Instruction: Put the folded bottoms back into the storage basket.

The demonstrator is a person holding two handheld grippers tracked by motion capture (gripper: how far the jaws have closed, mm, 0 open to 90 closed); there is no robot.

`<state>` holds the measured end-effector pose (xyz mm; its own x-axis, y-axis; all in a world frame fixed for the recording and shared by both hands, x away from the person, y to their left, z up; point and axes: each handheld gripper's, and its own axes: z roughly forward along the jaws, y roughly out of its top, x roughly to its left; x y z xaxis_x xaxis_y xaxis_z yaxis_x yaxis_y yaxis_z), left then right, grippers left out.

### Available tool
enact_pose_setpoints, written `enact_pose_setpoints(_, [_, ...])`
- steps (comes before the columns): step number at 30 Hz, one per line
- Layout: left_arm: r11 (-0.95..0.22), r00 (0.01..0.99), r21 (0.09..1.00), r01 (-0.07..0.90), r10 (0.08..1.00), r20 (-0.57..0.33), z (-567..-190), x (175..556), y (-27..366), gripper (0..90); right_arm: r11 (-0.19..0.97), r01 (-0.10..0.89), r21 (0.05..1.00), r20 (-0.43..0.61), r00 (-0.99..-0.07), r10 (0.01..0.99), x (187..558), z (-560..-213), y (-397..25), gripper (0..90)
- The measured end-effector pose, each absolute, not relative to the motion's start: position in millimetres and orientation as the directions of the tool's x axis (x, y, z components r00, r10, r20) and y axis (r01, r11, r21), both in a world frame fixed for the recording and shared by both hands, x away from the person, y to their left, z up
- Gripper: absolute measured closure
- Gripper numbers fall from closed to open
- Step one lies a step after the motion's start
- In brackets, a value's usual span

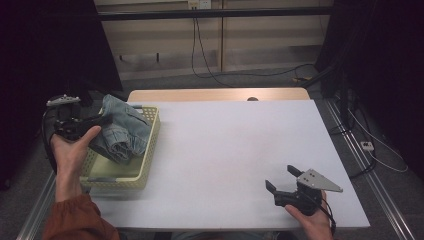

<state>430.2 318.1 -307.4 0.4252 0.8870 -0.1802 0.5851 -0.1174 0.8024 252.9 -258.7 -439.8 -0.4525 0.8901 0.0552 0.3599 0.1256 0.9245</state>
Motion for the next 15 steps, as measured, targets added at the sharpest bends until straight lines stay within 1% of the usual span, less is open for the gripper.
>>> enact_pose_setpoints(4, [-0.104,0.422,0.787,0.609,0.882,-0.21,-315.9,436.2,321.3,74.3,0.126,0.361,0.924,0.055,-0.452,0.89,253.2,-439.8,-258.4,9.5])
enact_pose_setpoints(7, [-0.101,0.429,0.789,0.606,0.876,-0.218,-318.4,438.4,322.4,74.0,0.127,0.362,0.924,0.054,-0.452,0.89,253.6,-440.1,-258.5,9.5])
enact_pose_setpoints(10, [-0.095,0.409,0.784,0.614,0.888,-0.212,-321.7,440.7,324.8,73.6,0.127,0.362,0.923,0.054,-0.452,0.891,253.5,-440.0,-258.5,9.5])
enact_pose_setpoints(15, [-0.109,0.375,0.767,0.632,0.91,-0.18,-327.3,443.7,331.4,73.0,0.127,0.361,0.924,0.054,-0.451,0.891,253.2,-439.9,-258.7,9.5])
